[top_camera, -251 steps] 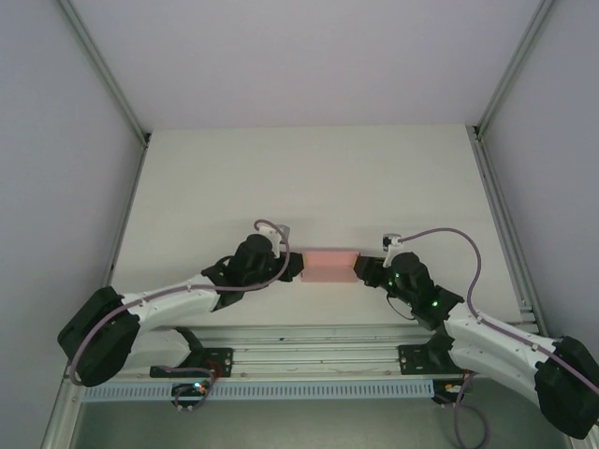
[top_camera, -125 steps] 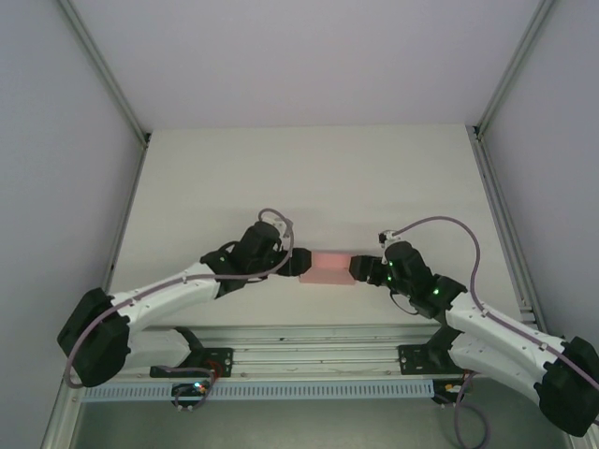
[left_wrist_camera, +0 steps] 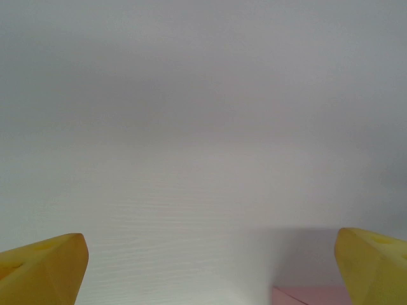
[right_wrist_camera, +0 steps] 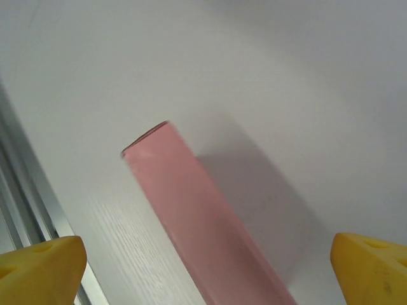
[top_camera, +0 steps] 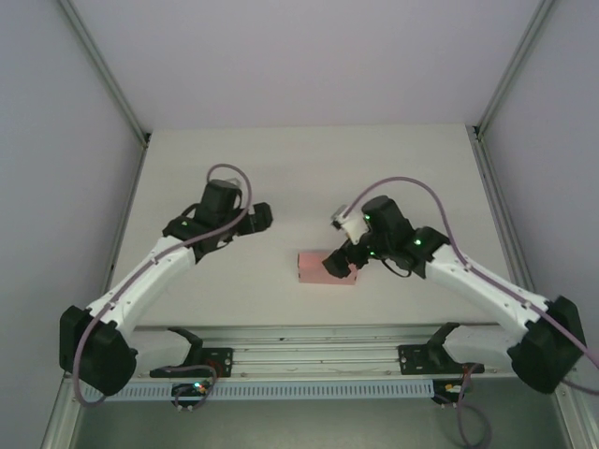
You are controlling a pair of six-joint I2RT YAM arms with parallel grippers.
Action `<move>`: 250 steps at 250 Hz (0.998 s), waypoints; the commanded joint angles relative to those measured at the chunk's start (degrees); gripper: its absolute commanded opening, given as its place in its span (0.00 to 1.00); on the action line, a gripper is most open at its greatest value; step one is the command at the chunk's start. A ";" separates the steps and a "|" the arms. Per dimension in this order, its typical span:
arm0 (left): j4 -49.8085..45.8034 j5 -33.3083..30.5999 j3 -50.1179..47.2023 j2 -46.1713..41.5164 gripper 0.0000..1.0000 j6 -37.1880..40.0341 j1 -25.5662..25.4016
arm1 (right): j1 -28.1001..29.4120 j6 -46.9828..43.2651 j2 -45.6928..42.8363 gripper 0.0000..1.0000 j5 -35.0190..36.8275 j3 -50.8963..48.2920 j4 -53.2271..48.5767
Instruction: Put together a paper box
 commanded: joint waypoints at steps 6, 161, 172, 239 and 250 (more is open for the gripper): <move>-4.14 -1.66 -1.65 0.27 1.00 1.28 4.08 | 2.41 -25.60 6.02 1.00 -0.05 6.09 -10.88; -1.80 -2.17 -6.64 -1.46 1.00 3.37 11.02 | 3.79 -36.06 29.91 0.94 8.76 17.62 -16.19; -1.59 -2.26 -6.96 -1.53 1.00 3.37 11.02 | 3.79 -36.12 30.64 0.86 8.76 17.96 -16.72; -0.98 -2.86 -7.64 -1.66 1.00 2.84 11.29 | 3.90 -36.61 29.83 0.46 7.18 17.32 -15.70; -0.86 -2.75 -7.69 -1.69 1.00 3.00 11.40 | 3.96 -36.55 29.20 0.41 7.46 17.21 -15.67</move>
